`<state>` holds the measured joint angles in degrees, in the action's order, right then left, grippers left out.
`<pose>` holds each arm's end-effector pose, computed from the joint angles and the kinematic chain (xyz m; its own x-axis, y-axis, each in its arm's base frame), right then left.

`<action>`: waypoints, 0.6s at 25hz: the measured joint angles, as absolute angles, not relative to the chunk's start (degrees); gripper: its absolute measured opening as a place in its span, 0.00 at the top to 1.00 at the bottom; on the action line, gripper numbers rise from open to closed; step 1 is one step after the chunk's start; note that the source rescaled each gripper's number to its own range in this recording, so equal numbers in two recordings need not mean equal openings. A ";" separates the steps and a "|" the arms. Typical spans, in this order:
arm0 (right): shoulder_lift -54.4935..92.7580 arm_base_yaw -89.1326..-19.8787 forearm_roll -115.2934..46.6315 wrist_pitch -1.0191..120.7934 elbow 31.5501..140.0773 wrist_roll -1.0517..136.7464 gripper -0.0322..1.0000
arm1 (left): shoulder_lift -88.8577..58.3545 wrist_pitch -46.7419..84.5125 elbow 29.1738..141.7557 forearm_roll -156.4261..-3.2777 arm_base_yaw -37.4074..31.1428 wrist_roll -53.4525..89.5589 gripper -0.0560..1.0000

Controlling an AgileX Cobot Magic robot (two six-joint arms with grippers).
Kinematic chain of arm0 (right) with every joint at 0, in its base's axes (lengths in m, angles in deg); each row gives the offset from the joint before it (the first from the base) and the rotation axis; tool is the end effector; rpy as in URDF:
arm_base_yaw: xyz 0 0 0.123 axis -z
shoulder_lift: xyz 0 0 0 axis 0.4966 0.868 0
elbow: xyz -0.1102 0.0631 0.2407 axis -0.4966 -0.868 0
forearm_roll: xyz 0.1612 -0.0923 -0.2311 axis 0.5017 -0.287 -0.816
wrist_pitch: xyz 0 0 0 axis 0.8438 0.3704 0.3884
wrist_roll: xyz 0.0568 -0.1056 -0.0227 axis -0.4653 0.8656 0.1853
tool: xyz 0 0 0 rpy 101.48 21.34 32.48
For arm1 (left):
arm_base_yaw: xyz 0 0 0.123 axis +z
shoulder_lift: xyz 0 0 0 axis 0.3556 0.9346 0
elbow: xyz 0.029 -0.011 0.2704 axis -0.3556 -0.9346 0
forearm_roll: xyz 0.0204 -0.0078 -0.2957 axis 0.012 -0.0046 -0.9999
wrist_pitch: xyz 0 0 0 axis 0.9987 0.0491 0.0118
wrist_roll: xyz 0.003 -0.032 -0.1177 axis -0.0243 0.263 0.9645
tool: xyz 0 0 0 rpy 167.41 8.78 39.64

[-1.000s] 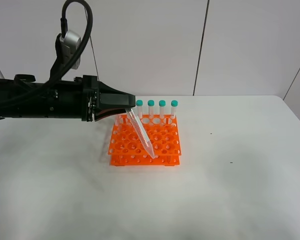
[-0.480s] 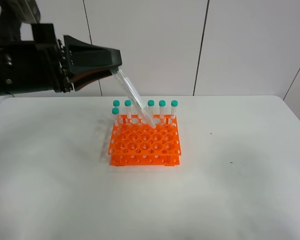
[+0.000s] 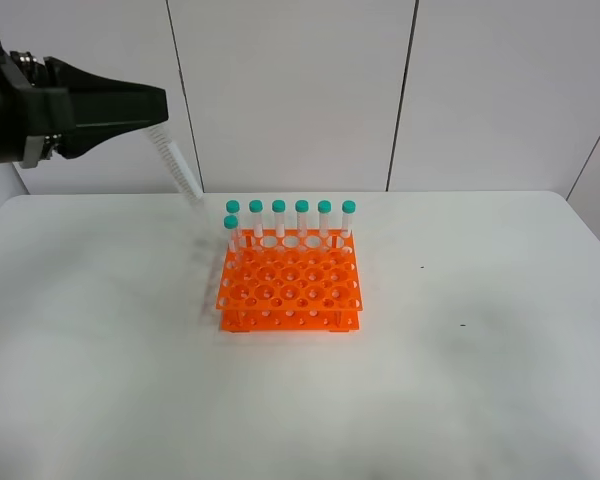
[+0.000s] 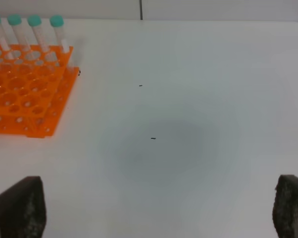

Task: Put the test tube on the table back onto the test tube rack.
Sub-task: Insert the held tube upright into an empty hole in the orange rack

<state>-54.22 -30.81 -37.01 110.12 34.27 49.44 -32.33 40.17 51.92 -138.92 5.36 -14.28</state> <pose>0.0760 0.0109 0.2879 -0.4273 -0.0389 -0.9033 -0.1019 0.9948 0.0054 0.2630 -0.1242 0.3350 -0.2654 -0.0004 -0.9641 0.6060 0.7777 -0.1671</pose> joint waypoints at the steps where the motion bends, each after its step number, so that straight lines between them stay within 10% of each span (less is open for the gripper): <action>1: -54.22 -30.81 -37.01 110.12 34.27 49.44 0.00 | -32.96 39.31 51.92 -134.75 5.31 -13.30 0.94; 15: -54.22 -30.81 -37.00 110.12 34.27 49.39 0.00 | -30.74 11.80 51.92 -76.32 -8.65 35.72 0.94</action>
